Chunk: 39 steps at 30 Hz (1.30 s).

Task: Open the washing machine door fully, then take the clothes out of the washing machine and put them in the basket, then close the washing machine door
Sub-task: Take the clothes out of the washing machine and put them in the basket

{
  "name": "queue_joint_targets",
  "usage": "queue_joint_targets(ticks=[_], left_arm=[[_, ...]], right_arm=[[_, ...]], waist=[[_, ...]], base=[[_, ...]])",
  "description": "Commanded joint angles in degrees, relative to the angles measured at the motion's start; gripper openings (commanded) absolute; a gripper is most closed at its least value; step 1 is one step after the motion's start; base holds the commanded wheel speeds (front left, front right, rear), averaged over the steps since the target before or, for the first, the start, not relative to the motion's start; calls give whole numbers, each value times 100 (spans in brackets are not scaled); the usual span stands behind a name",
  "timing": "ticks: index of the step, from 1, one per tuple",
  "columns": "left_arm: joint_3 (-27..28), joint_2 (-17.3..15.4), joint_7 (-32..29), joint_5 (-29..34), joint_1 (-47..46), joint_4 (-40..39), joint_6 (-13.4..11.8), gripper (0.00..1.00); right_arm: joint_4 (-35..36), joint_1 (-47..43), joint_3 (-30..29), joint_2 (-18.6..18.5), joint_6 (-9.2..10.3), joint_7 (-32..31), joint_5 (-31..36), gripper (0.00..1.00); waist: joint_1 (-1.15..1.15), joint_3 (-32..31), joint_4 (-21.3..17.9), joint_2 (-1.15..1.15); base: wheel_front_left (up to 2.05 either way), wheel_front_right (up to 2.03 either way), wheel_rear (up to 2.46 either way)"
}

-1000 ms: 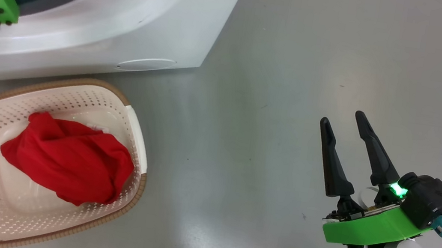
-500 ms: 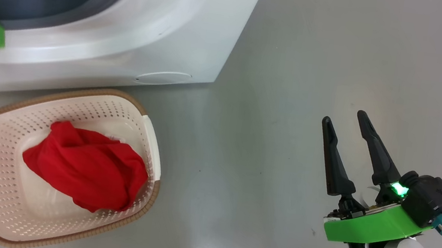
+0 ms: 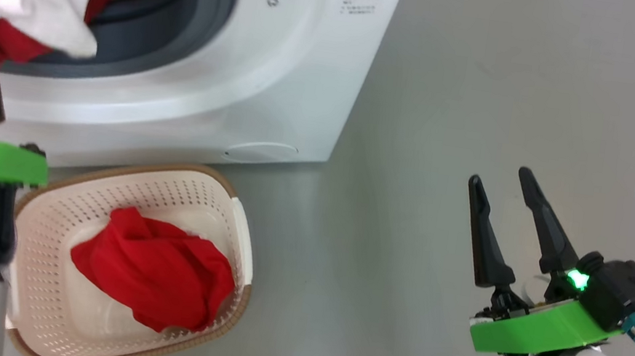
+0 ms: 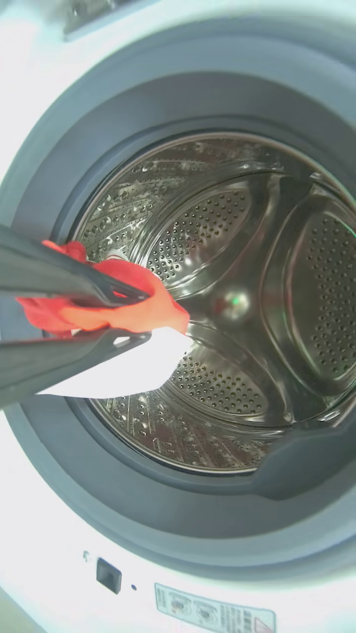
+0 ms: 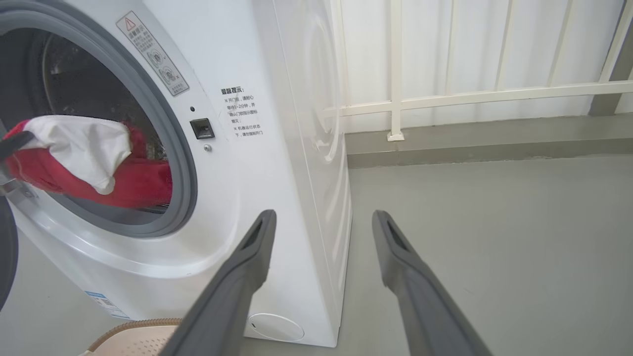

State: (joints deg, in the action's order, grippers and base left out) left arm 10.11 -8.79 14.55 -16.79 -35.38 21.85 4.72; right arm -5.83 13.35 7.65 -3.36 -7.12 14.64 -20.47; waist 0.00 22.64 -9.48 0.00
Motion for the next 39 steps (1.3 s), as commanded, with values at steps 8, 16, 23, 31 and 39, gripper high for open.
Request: queue_joint_targets(ticks=[8,16,23,31,39], left_arm=[[230,105,44,161,635,-956,195,0],[-14,115,44,153,1076,-1809,246,0],[-293,215,-250,122,1506,-2638,233,0],[-745,489,-450,-79,2193,-2244,41,0],[-1120,571,-231,-591,1908,-214,75,0]], right_arm=[[58,-289,48,-60,-36,36,80,100],[28,-439,20,-52,-36,36,73,100],[28,-496,41,-38,-36,36,71,100],[47,-509,45,-76,-36,36,78,100],[102,-417,143,-144,-36,36,80,100]], waist=[[0,-729,449,0],[0,-1082,547,0],[0,-1199,550,0],[0,-1112,573,0],[0,-870,664,0]], base=[[0,0,0],[0,0,0],[0,0,0],[0,0,0],[0,0,0]])
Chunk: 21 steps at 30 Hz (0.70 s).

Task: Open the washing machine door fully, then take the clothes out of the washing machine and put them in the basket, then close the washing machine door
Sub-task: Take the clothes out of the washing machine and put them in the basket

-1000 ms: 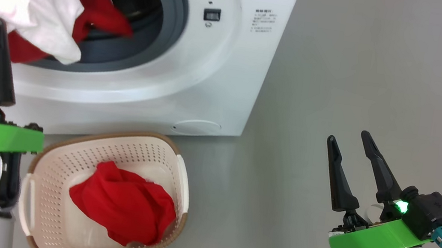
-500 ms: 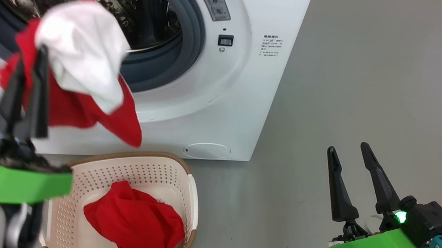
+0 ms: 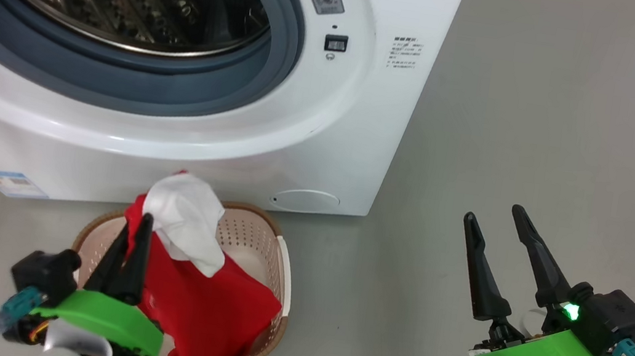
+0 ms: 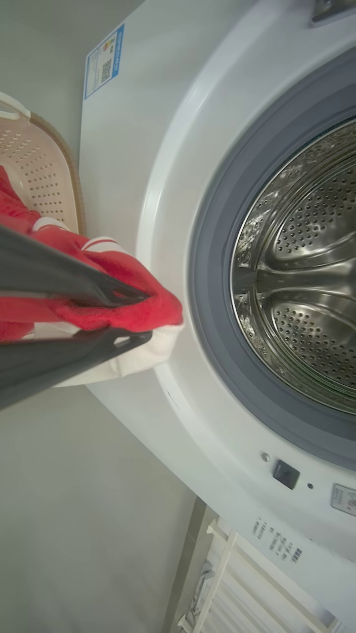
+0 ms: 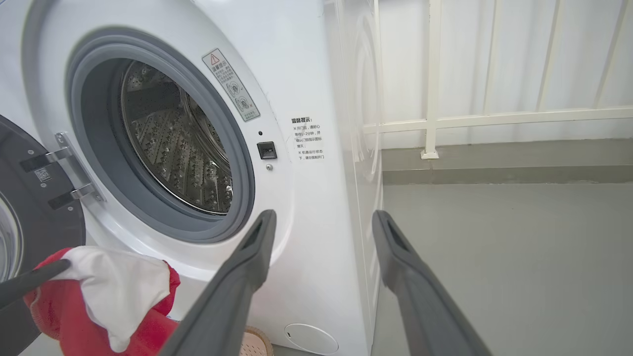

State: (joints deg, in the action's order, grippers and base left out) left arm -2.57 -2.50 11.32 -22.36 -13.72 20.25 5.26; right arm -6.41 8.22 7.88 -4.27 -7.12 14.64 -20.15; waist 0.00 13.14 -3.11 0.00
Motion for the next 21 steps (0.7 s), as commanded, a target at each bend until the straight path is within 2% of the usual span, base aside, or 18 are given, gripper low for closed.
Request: queue_joint_targets(ticks=[1,5,6,7,9,11,21], left_arm=[[114,-56,129,-64,-371,227,36,0],[-85,-48,194,-169,-825,1368,100,0],[-85,-48,194,-169,-825,1368,100,0],[-166,-45,219,-236,-1058,1885,127,0],[-203,-44,221,-267,-1174,2142,138,0],[-325,-42,139,-344,-1528,2886,163,0],[-385,-78,-206,-476,-2451,4719,120,0]], right_arm=[[167,114,128,-61,-36,36,49,100],[141,153,184,-89,-36,36,40,100],[141,153,184,-89,-36,36,40,100],[139,180,218,-100,-36,36,34,100],[143,199,231,-107,-36,36,32,100],[161,263,255,-128,-36,36,28,100],[195,488,329,-137,-36,36,-2,100]], waist=[[0,121,34,0],[0,289,51,0],[0,289,51,0],[0,383,41,0],[0,437,33,0],[0,601,5,0],[0,1098,-232,0]], base=[[0,0,0],[0,0,0],[0,0,0],[0,0,0],[0,0,0],[0,0,0],[0,0,0]])
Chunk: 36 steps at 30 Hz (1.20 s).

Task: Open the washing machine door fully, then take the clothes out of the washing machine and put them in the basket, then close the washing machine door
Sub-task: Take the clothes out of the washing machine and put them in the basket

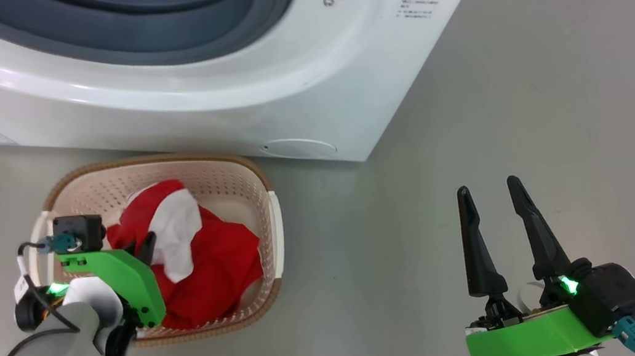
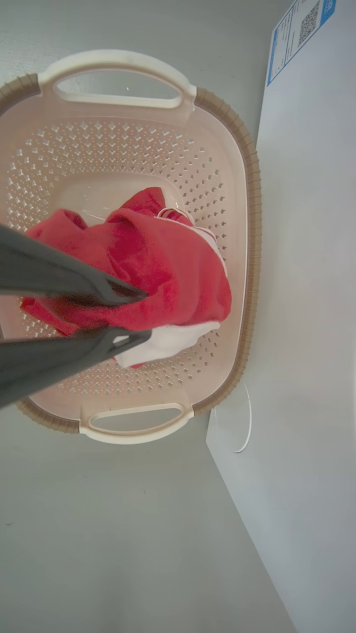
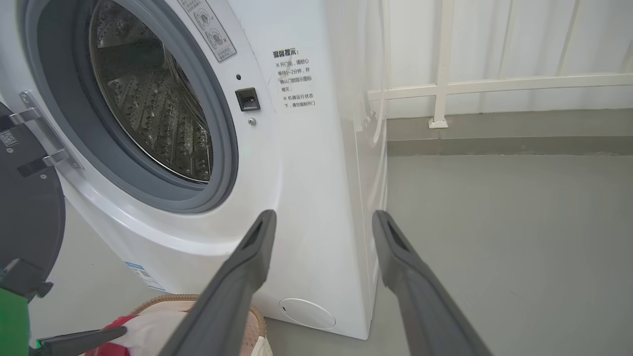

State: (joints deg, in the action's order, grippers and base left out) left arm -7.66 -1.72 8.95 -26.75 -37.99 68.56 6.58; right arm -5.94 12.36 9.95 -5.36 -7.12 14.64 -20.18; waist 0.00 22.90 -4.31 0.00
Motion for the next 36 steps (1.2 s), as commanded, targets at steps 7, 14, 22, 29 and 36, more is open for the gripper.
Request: queue_joint_targets(ticks=[7,14,22,29,36], left_arm=[[146,-301,-178,-123,-256,363,-34,0],[192,-389,-431,-230,-278,487,-148,0],[186,-400,-438,-311,-176,521,-145,60],[128,-323,-74,-358,-127,525,-31,100],[21,-234,462,-337,-18,425,21,100]], right_arm=[[164,235,172,36,-36,36,-55,100],[157,320,156,105,-36,36,-87,100],[103,341,134,162,-36,36,-94,100],[38,299,42,181,-36,36,-38,100],[-22,186,-43,197,-36,36,24,100]], waist=[[0,446,-423,0],[0,619,-636,0],[0,567,-681,0],[0,349,-560,0],[0,-66,-429,0]], base=[[0,0,0],[0,0,0],[0,0,0],[0,0,0],[0,0,0]])
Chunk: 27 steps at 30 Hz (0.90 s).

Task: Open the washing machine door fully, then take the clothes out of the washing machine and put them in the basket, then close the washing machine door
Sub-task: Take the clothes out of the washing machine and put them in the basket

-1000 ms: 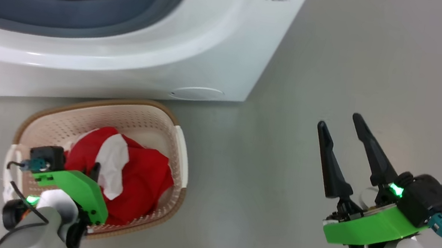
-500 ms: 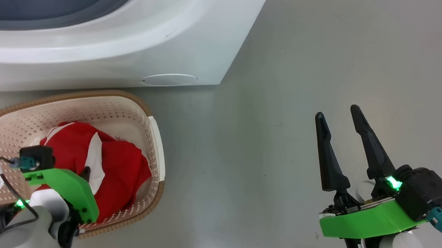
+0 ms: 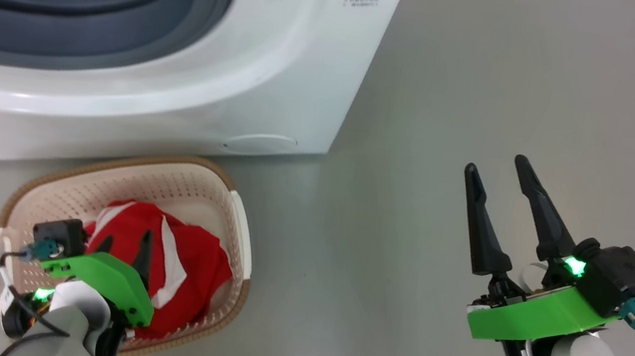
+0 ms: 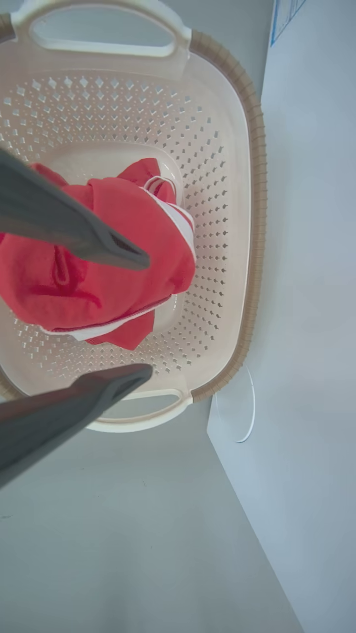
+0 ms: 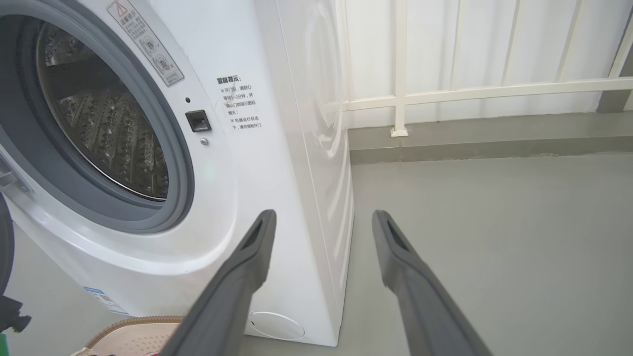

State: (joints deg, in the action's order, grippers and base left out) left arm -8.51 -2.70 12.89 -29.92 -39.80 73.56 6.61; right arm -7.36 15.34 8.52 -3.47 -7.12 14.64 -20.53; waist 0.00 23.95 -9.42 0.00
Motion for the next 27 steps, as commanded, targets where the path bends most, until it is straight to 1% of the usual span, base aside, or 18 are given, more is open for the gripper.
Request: queue_joint_targets(ticks=[1,6,19,27], left_arm=[[93,-129,119,-7,188,-135,22,100],[21,-106,204,106,375,-621,50,100],[374,-90,210,723,1557,-3396,76,100],[762,-58,210,1033,2303,-4689,47,100]], right_arm=[[118,-132,77,11,-36,36,65,100],[278,-249,-87,29,-36,36,103,100],[163,-615,-278,50,-36,36,317,100],[147,-842,-446,53,-36,36,459,100]], waist=[[0,-235,99,0],[0,-563,195,0],[0,-1413,406,0],[0,-1884,434,0]], base=[[0,0,0],[0,0,0],[0,0,0],[0,0,0]])
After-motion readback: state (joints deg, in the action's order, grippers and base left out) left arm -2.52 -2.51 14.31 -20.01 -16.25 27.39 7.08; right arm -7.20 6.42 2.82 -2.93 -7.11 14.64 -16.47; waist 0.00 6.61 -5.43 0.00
